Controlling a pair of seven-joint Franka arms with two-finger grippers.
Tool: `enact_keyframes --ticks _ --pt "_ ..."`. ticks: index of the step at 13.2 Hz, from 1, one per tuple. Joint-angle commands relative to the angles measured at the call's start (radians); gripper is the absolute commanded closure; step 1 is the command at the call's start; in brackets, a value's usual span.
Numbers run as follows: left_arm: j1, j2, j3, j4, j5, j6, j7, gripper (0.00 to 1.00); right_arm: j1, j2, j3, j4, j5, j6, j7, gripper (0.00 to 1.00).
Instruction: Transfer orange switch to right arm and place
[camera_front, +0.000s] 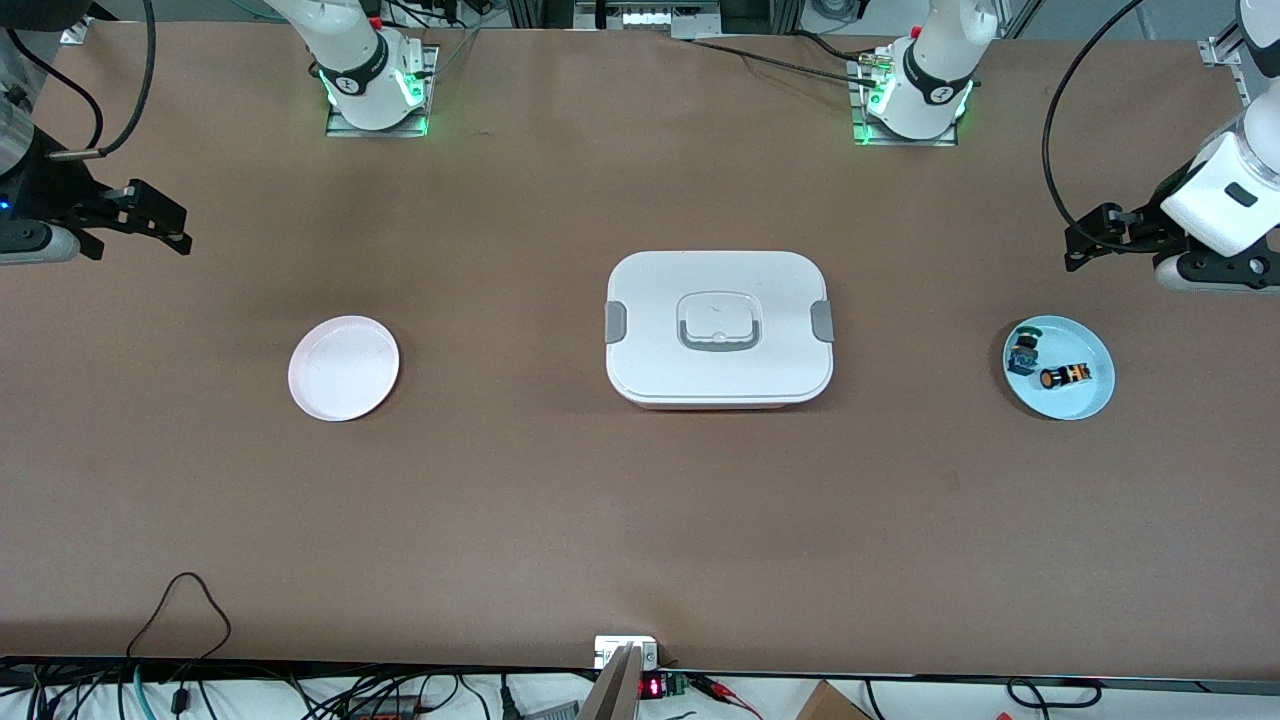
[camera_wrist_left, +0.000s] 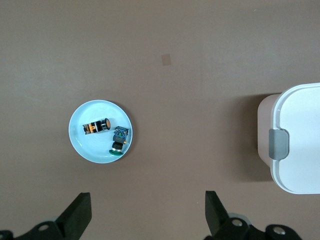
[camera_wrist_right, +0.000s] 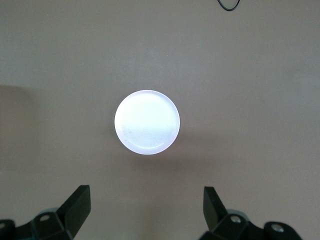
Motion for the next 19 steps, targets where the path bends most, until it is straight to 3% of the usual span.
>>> enact_keyframes --ticks 1,12,15,17,19 --pt "-0.01 0.033 0.006 0.054 -0.007 -0.045 -0.008 0.0 0.0 0.001 0.012 0.017 -0.002 -0.015 -0.007 0.0" --pt "-0.004 0.042 0.007 0.057 -0.007 -0.053 -0.007 0.0 -0.001 0.006 0.012 0.053 0.003 -0.027 -0.071 0.0" --pt "0.022 0.127 0.022 0.096 -0.005 -0.05 -0.004 0.0 0.008 0.003 0.021 0.063 0.013 -0.027 -0.068 0.0" --pt "0.083 0.181 0.022 0.1 -0.003 -0.053 0.006 0.0 0.023 0.006 0.02 0.06 0.062 -0.018 -0.053 0.0" --pt "0.149 0.241 0.021 0.094 0.006 -0.053 0.01 0.0 0.026 0.015 0.021 0.055 0.058 -0.015 -0.039 0.0"
